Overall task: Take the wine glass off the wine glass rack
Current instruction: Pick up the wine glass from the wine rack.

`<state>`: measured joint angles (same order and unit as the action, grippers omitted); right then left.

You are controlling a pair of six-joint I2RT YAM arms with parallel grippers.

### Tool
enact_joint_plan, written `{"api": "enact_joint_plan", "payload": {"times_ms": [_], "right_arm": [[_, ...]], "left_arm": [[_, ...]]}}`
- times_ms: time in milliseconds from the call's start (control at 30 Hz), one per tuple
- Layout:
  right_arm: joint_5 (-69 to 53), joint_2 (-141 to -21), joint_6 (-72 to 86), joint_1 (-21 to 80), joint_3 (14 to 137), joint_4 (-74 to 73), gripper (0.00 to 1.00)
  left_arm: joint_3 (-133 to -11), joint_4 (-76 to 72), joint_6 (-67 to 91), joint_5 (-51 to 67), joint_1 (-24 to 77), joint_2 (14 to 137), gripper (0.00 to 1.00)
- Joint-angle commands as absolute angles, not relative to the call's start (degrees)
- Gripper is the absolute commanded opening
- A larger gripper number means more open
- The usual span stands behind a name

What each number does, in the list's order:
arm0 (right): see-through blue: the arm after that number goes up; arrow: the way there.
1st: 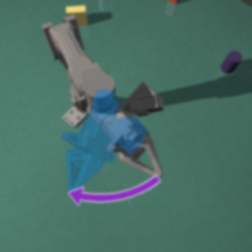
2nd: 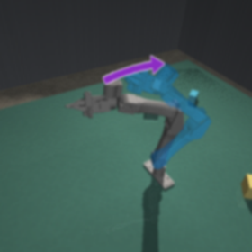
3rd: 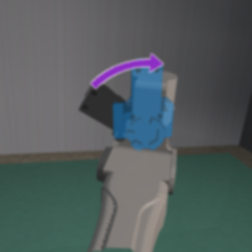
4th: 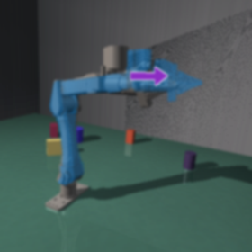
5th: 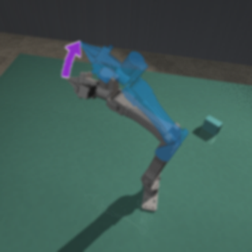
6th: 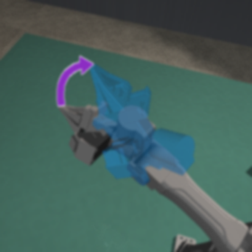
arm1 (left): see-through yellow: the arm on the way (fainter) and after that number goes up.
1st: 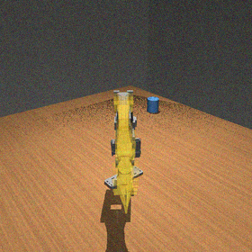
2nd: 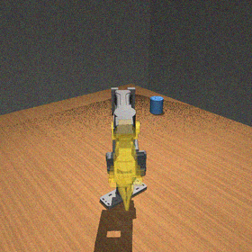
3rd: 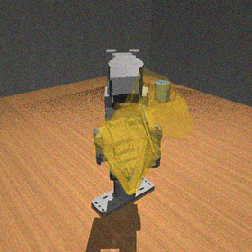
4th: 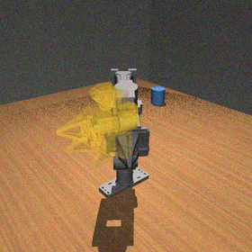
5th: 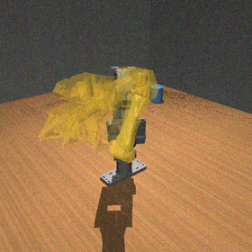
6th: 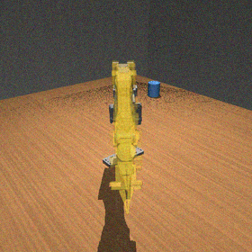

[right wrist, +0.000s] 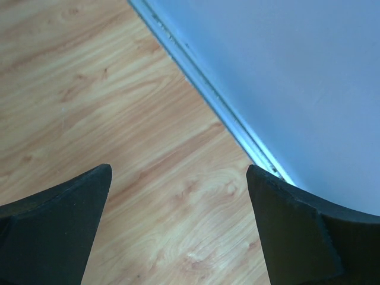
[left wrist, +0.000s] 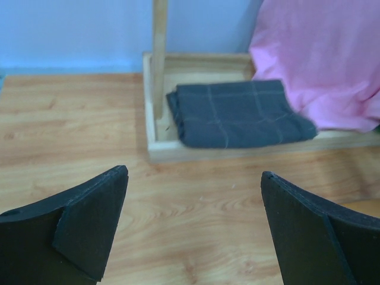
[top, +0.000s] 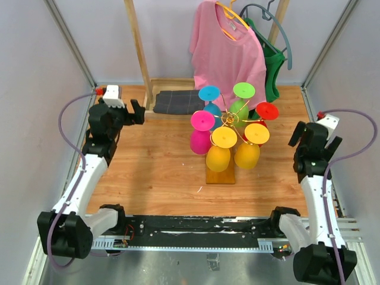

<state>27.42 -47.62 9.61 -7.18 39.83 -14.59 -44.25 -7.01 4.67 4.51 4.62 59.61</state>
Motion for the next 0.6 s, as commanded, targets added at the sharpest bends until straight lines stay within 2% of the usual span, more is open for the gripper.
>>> {"api": "enact_joint_plan", "payload": {"times_ms": [0,200,333,567], "right_arm": [[26.2,-49.5,10.4,-10.9,50.1,-24.2,0.98],[20.5,-53.8,11.0,-13.5,64.8,-33.1,0.98],[15.7,-55.3,13.2,-14.0,72.8,-38.7,0.97],[3.4,-57.7,14.8,-14.0,87.5,-45.0,0.91]], "left_arm": [[-58.7,4.3,8.7,13.0,4.3,63.8,0.99],[-76.7,9.8,24.3,23.5,4.3,72.7,0.93],[-81.5,9.4,34.4,33.0,4.3,77.7,0.86],[-87.4,6.1,48.6,41.9,5.7,85.1,0.85]]}}
